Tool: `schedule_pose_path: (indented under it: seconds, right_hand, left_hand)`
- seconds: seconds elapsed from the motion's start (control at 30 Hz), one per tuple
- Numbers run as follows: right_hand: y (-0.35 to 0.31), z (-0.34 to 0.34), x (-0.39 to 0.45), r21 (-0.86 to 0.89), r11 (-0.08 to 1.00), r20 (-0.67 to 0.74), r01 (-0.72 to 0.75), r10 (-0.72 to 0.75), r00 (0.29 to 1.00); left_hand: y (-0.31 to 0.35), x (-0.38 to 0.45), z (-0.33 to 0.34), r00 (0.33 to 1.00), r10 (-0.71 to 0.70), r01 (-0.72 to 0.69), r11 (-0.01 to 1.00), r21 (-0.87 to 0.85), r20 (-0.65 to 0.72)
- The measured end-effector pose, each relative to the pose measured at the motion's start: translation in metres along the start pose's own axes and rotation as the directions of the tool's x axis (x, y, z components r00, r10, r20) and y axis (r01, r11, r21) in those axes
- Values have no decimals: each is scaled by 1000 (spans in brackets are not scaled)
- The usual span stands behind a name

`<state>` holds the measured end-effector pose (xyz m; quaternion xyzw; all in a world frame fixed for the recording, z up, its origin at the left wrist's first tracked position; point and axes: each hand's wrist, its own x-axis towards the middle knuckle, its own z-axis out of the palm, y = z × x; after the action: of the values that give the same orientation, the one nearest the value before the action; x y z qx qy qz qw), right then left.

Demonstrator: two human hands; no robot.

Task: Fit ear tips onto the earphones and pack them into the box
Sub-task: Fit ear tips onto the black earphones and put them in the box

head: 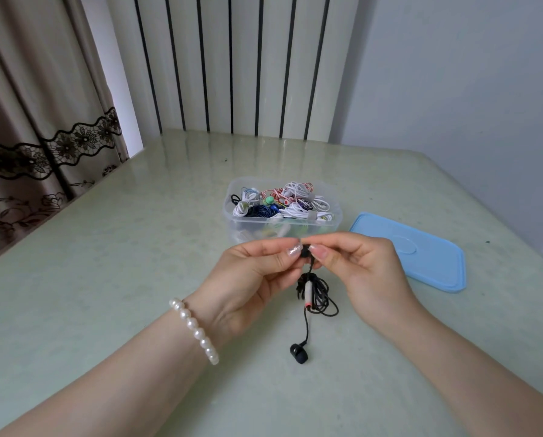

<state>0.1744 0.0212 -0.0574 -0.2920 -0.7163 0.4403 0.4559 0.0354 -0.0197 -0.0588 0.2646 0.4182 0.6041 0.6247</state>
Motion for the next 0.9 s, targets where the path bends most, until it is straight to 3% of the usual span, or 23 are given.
schedule_pose_path:
  seconds: [0.43, 0.67, 0.9]
  right_hand:
    - [-1, 7, -3, 67, 997, -37, -40, 42, 998]
    - [8, 15, -1, 133, 983, -164, -130, 151, 975]
    - [8, 10, -1, 133, 974, -183, -182, 205, 962]
  left_hand:
    - [-3, 2, 0, 974, -203, 217, 962, -164, 99]
    - [-11, 2, 7, 993, 66, -64, 998, 26, -103]
    - [-10, 4, 4, 982, 180, -169, 973, 160, -62]
